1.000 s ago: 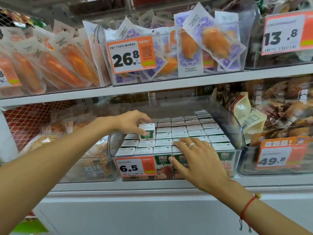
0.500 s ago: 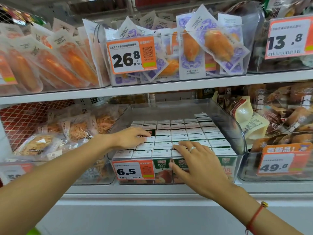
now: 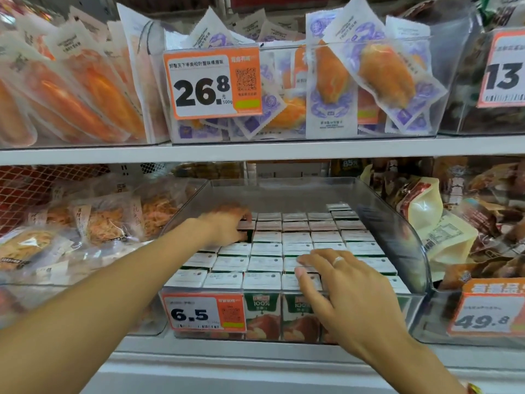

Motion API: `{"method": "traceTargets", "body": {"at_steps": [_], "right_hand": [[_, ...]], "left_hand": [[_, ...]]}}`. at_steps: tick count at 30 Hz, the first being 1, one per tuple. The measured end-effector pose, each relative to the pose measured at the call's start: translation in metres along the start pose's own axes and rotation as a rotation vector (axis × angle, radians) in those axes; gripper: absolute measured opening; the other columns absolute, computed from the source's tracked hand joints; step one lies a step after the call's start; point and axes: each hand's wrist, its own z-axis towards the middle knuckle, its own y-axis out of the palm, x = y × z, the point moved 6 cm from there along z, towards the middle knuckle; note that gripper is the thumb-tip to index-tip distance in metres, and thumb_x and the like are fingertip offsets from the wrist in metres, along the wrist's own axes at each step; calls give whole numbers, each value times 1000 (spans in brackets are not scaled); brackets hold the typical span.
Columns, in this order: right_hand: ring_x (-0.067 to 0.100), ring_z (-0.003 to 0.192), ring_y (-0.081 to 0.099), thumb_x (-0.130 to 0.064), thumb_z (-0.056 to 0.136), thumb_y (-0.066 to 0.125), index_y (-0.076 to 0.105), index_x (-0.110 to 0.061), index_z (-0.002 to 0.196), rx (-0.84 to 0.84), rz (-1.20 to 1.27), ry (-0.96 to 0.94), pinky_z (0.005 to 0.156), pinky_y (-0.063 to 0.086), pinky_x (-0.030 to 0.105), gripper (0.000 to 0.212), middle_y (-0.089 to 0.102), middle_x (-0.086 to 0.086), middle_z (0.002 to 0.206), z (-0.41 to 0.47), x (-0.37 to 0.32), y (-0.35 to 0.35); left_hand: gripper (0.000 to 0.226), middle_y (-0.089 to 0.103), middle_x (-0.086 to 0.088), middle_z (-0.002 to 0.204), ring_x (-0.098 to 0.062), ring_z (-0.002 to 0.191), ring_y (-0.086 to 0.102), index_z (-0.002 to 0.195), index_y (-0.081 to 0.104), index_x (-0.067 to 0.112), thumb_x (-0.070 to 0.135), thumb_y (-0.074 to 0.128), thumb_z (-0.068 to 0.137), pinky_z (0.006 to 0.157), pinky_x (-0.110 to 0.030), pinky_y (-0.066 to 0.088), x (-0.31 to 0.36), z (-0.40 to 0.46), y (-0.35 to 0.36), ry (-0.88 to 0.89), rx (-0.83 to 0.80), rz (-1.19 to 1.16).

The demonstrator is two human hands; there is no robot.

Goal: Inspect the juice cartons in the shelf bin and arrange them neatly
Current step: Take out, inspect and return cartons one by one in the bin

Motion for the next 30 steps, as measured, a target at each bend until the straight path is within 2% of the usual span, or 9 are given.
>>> {"method": "traceTargets", "body": {"at_steps": [4,11,15,18,20,22,26,28,30], "right_hand": [[9,96,63,-58,93,17,67,-35,106,26,-16,12,64,34,21,57,68,-16,104,2,-1,0],[12,94,64,-55,93,21,68,-34,105,32,-27,32,59,34,23,54,69,-14,103,0,0,2],[8,101,60,-63,91,9,64,-38,109,-11,-36,35,62,35,23,63,64,-18,111,2,1,5],[8,102,59,-69,90,4,64,-39,109,-17,-43,23,64,39,22,69,63,-19,113,2,2,6],[9,102,60,-71,89,5,65,-39,109,-12,-57,13,65,41,22,70,64,-18,112,2,2,4],[9,102,60,-75,87,4,65,-40,110,-14,-72,3,67,41,21,74,64,-18,113,3,2,4],[11,108,57,-82,83,6,61,-39,119,-58,-90,-21,76,44,24,79,62,-15,118,3,-1,1],[14,114,54,-79,85,15,59,-34,125,-136,-76,-26,87,42,27,74,61,-11,125,3,-2,0],[17,118,53,-67,91,34,62,-26,125,-166,17,-16,95,39,30,60,62,-4,128,4,-7,-8]], "left_hand": [[52,44,-9,141,-26,125,44,137,42,16,38,61,94,91,-28,37,1,6,-4,-12,12,94],[47,45,-4,139,-24,126,41,131,50,21,38,67,90,101,-33,38,-3,1,-12,-5,50,67],[44,49,-6,135,-25,122,43,127,49,18,31,68,90,101,-36,39,-3,-9,-27,48,163,6],[45,56,-8,123,-23,103,51,128,45,17,28,67,91,82,-34,44,-1,-23,-41,51,230,-91],[41,62,-4,103,-20,80,51,124,44,18,32,65,92,62,-31,38,3,-40,-53,40,362,-74],[38,58,3,84,-17,68,50,121,45,17,35,63,93,53,-28,34,7,-67,-64,27,540,-87],[34,63,4,111,-15,94,60,120,46,21,27,65,93,73,-36,51,20,-127,-72,73,732,-490],[31,63,6,112,-12,98,61,117,49,23,19,67,92,79,-31,53,27,-154,-68,38,757,-779],[26,61,8,109,-4,97,59,113,52,25,19,66,92,79,-20,52,32,-179,-55,-56,742,-1054]]}}
